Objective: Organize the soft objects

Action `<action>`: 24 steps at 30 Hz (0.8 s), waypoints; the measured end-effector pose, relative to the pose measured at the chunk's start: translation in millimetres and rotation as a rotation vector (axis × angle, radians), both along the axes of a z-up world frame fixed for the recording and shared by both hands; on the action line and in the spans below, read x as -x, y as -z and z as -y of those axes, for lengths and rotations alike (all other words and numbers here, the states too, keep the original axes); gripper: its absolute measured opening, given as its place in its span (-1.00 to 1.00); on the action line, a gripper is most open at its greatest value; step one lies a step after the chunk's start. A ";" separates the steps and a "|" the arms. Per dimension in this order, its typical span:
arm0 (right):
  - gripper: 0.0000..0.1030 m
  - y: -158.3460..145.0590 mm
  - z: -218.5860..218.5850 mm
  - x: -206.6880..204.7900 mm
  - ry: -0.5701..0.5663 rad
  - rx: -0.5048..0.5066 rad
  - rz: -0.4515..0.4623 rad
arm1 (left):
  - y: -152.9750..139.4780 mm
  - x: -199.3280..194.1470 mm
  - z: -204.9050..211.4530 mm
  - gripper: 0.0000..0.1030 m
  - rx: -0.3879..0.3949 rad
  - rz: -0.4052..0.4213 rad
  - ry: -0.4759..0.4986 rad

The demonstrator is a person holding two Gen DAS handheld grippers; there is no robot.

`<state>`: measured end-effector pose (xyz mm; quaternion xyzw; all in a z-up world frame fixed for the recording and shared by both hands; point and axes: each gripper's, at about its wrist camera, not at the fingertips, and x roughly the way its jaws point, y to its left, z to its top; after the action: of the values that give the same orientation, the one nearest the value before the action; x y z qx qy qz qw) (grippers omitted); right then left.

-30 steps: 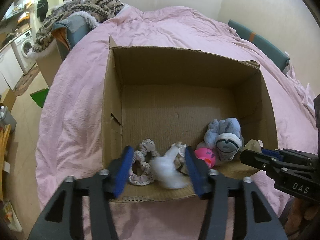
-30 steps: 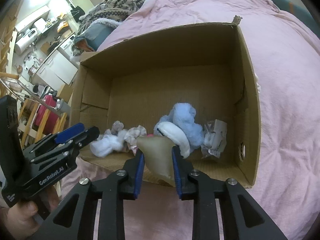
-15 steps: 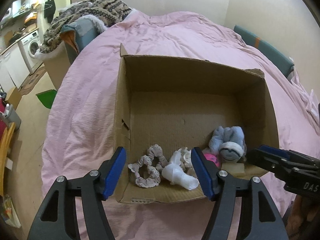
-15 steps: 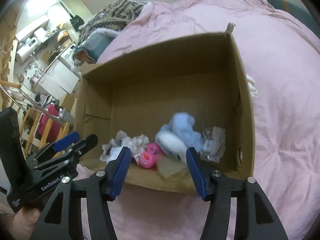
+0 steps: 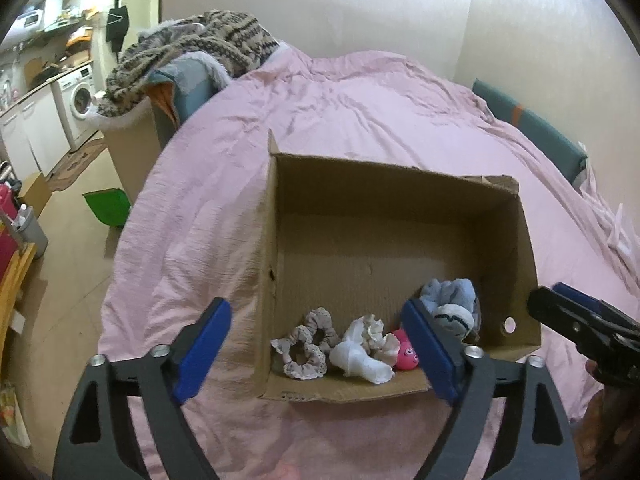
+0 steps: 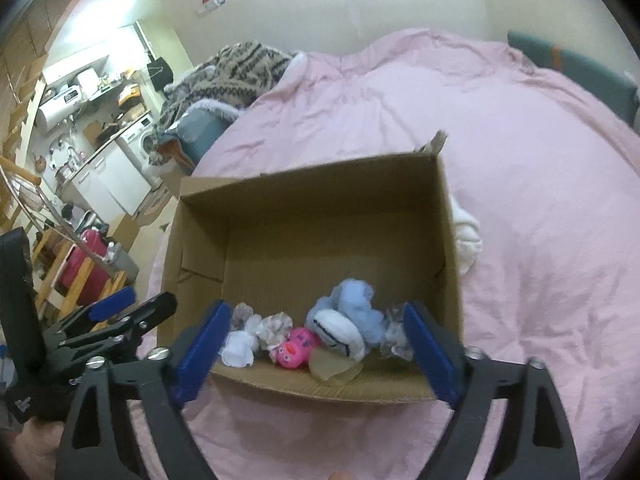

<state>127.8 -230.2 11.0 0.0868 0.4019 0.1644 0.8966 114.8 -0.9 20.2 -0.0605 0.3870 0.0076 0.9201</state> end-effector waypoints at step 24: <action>1.00 -12.5 8.8 70.7 0.049 0.012 0.040 | -30.0 87.9 -13.6 0.99 -0.018 0.047 -0.023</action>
<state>57.1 -238.9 23.5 0.0879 0.3827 0.1414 0.9088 26.9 12.7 50.2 -0.0566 0.3645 0.0203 0.9292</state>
